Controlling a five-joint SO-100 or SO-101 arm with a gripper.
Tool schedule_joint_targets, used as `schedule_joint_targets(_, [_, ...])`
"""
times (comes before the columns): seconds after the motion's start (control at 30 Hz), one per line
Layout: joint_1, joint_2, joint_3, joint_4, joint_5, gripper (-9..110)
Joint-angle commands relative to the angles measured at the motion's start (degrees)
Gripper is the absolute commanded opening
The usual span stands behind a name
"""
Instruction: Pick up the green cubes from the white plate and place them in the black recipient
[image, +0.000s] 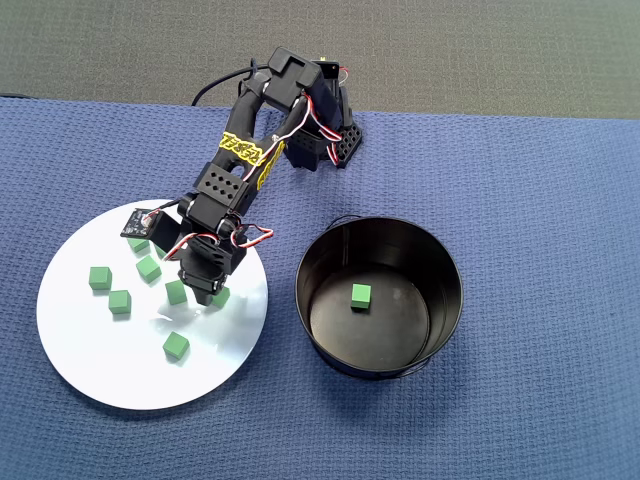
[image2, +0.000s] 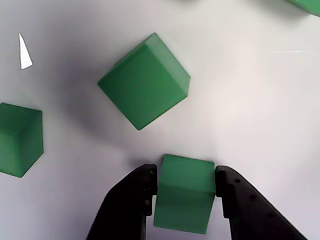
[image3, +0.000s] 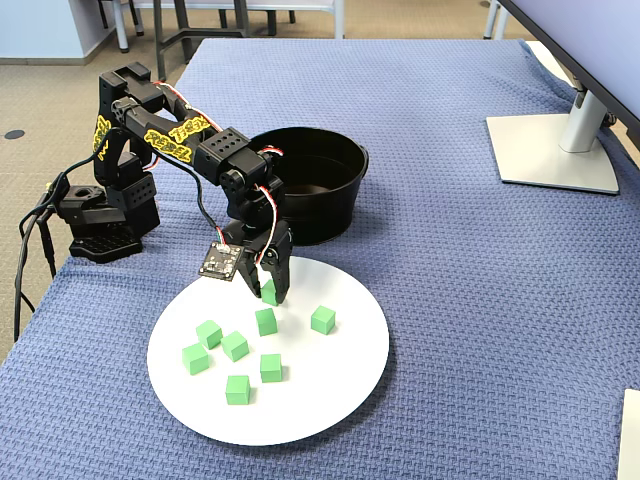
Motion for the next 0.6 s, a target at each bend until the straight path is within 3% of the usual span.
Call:
schedule_joint_targets(0.0, [-0.26, 0.97, -1.41, -1.05, -0.53, 2])
schedule_joint_targets(0.13, [-0.26, 0.97, -1.23, -1.05, -0.88, 9])
schedule_joint_targets(0.23, [-0.18, 1.05, -1.32, -1.05, -0.79, 6])
schedule_joint_targets(0.33, [-0.62, 0.97, -0.97, -1.05, -1.67, 17])
schedule_joint_targets(0.57, [-1.67, 0.88, -0.62, -1.41, -1.41, 14])
